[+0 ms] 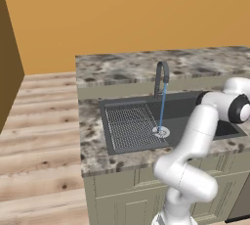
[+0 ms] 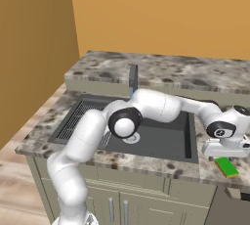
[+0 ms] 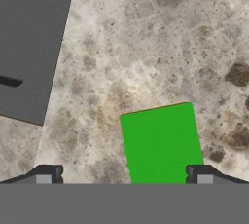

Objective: Soak the sponge with water for a few seconds and then drop it inside the sink.

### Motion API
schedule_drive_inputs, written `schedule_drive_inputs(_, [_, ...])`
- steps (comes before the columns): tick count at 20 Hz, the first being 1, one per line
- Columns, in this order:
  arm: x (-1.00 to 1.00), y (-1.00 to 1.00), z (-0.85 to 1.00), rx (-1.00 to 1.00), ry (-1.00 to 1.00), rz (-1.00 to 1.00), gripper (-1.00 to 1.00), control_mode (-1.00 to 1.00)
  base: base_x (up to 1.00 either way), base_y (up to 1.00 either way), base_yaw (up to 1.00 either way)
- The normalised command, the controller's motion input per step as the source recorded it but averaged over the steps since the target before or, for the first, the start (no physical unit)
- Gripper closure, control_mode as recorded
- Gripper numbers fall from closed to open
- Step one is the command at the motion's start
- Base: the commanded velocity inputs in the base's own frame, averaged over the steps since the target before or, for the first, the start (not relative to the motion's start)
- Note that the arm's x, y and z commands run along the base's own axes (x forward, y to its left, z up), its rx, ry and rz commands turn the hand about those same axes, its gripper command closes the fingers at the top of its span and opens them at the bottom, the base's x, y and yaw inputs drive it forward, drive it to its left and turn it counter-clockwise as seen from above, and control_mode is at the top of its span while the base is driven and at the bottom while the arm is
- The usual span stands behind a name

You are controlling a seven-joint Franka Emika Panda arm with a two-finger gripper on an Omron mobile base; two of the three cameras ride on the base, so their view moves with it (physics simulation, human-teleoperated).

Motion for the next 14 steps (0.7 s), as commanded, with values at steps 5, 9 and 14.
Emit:
schedule_drive_inputs(5, [0.08, -0.04, 0.00, 0.00, -0.02, 0.00, -1.00, -1.00, 0.00, 0.00, 0.00])
schedule_drive_inputs(9, [0.03, -0.14, 0.00, 0.00, 0.00, 0.00, -1.00, -1.00, 0.00, 0.00, 0.00])
schedule_drive_inputs(14, [0.03, -0.24, 0.00, 0.00, 0.00, 0.00, -1.00, -1.00, 0.00, 0.00, 0.00])
